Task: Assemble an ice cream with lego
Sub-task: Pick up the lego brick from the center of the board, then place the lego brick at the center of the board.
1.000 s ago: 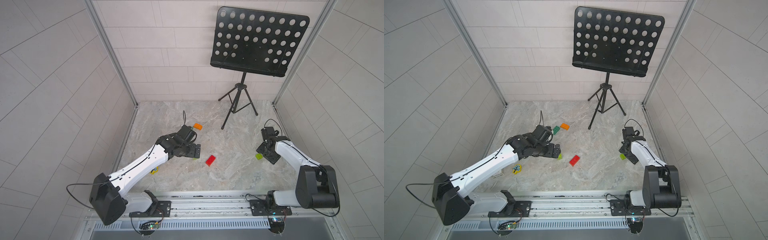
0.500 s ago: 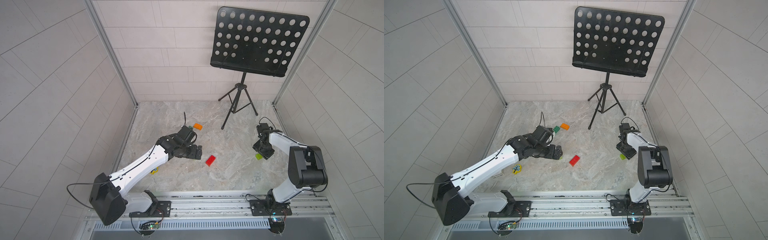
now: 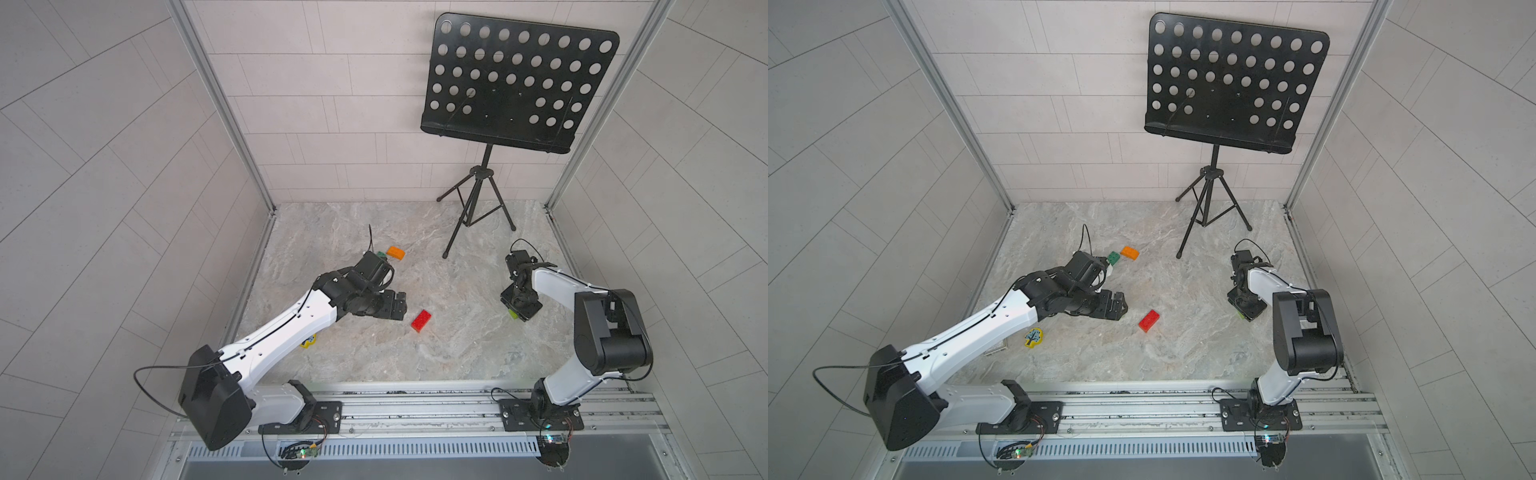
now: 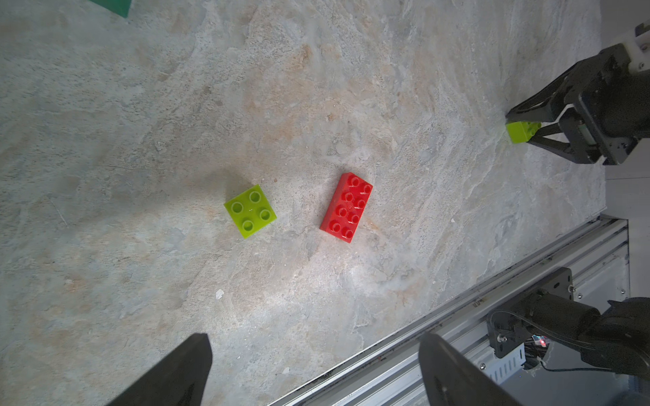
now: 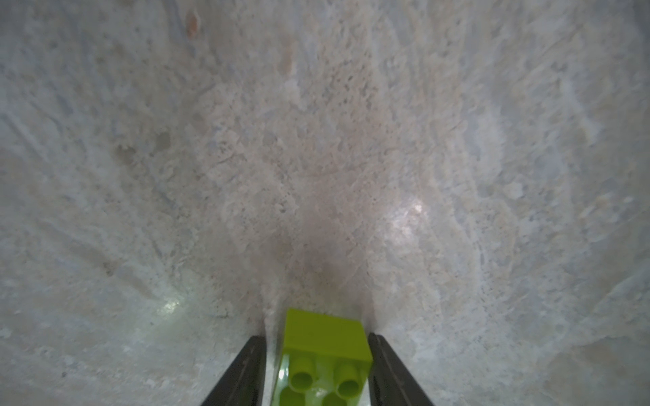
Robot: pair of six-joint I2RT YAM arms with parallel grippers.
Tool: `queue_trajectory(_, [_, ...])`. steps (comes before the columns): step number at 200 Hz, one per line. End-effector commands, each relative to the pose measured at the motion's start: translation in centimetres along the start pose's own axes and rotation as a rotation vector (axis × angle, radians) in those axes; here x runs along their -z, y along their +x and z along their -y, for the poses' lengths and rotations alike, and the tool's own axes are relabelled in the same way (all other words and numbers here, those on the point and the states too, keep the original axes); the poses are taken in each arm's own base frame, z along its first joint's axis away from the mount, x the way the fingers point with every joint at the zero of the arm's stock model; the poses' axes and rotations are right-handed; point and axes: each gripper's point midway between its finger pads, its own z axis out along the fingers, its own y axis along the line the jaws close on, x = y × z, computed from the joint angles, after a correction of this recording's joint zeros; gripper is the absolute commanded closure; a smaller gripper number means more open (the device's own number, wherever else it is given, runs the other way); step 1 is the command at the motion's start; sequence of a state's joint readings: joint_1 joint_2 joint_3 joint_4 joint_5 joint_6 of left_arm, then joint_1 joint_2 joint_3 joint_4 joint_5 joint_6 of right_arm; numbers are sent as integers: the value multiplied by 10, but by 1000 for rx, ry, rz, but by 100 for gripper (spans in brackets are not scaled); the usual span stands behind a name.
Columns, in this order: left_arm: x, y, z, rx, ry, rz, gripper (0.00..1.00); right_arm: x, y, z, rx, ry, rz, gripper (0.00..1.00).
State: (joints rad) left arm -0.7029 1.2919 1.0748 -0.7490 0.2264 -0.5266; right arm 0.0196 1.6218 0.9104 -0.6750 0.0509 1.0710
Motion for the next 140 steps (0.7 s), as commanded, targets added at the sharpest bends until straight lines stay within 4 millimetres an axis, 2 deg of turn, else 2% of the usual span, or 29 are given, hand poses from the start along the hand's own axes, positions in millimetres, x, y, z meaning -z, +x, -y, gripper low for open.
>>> queue_trajectory(1, [5, 1, 3, 1, 20, 13, 0, 3, -1, 2, -1, 4, 27, 61])
queue_trajectory(28, [9, -4, -4, 7, -5, 43, 0, 1, -2, -11, 57, -35, 24, 91])
queue_trajectory(48, [13, -11, -15, 36, -36, 74, 0, 14, 4, -33, 139, -93, 66, 99])
queue_trajectory(61, [16, -15, -23, 66, -56, 94, 0, 27, 15, -57, 228, -149, 96, 100])
queue_trajectory(75, [19, -19, -31, 90, -79, 116, 0, 43, 36, -87, 362, -210, 113, 100])
queue_trajectory(101, [28, -25, -46, 111, -143, 164, 0, 69, 85, -139, 620, -287, 126, 100])
queue_trajectory(123, [37, -30, -57, 146, -190, 202, 0, 80, 107, -165, 746, -285, 158, 100])
queue_trajectory(140, [42, -32, -68, 169, -235, 226, 0, 78, 116, -178, 802, -263, 157, 100])
